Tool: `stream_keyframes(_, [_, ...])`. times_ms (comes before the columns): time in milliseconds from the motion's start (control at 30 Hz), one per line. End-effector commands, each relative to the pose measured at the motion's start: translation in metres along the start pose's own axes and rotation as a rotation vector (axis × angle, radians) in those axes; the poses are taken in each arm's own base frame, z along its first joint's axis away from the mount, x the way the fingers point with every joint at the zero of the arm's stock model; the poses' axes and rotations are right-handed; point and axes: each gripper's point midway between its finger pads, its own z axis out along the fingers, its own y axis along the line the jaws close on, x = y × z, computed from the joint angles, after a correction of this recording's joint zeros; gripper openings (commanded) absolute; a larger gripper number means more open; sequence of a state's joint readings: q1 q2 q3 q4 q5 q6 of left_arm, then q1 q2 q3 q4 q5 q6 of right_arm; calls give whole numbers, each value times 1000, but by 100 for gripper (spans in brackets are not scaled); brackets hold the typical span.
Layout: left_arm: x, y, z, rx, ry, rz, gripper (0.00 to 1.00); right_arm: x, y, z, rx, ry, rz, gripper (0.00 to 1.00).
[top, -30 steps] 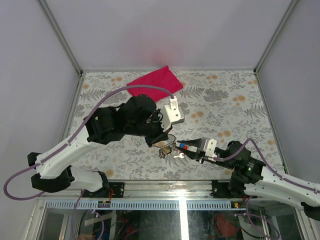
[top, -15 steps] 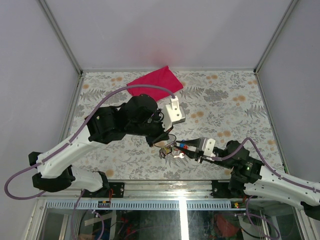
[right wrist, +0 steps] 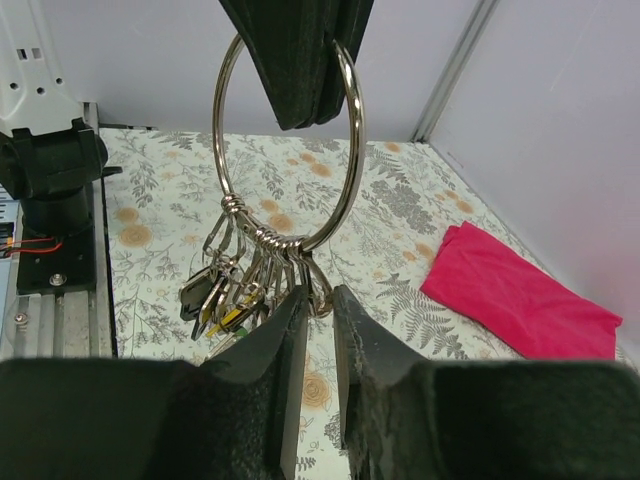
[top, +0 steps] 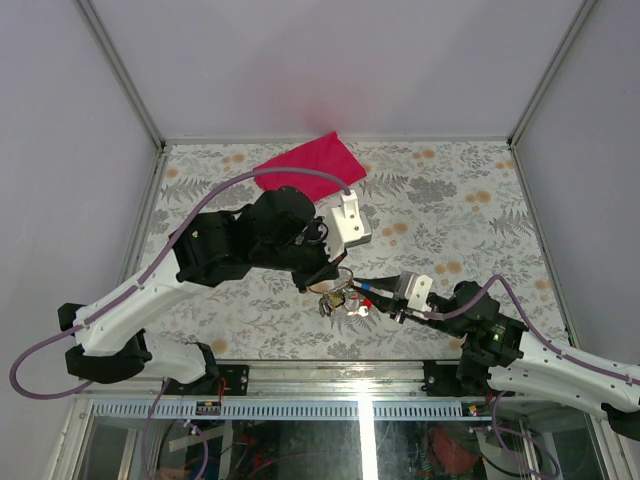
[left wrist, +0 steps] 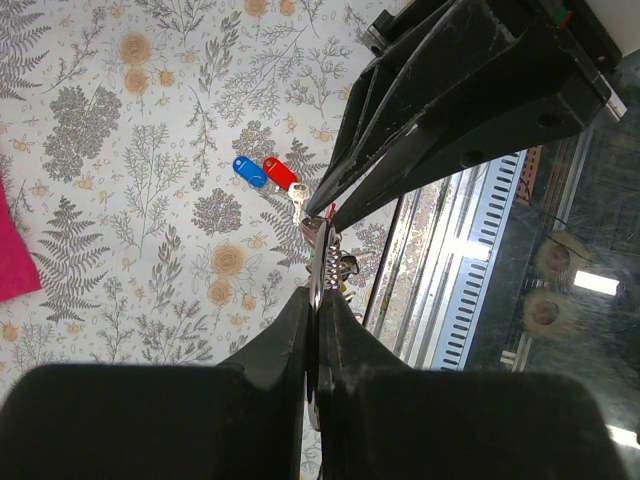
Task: Put the keys on the keyring
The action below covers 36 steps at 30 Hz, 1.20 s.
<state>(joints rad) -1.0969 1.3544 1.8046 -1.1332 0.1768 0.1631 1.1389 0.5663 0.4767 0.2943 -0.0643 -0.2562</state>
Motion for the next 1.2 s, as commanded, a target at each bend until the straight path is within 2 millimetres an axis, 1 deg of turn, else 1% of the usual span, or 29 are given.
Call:
stream_keyframes(0, [-15,-1,-6,11,-49,19,0,-21,-11,1,51,-80,-14,23])
stream_keyframes(500, [-17,-2,-4,13,-48,16,0,-18,-6,3,35,-85,-5,26])
stream_keyframes(633, [-17,-3,-4,15,-46,14,0,-16,-7,4,41,-81,-3,26])
stream_keyframes(900, [-17,-4,-3,20,-43,14,0,-19,-15,6,80,-98,-12,25])
stream_keyframes(1167, [-17,-5,-2,23,-39,16,0,-20,-16,10,87,-108,-15,26])
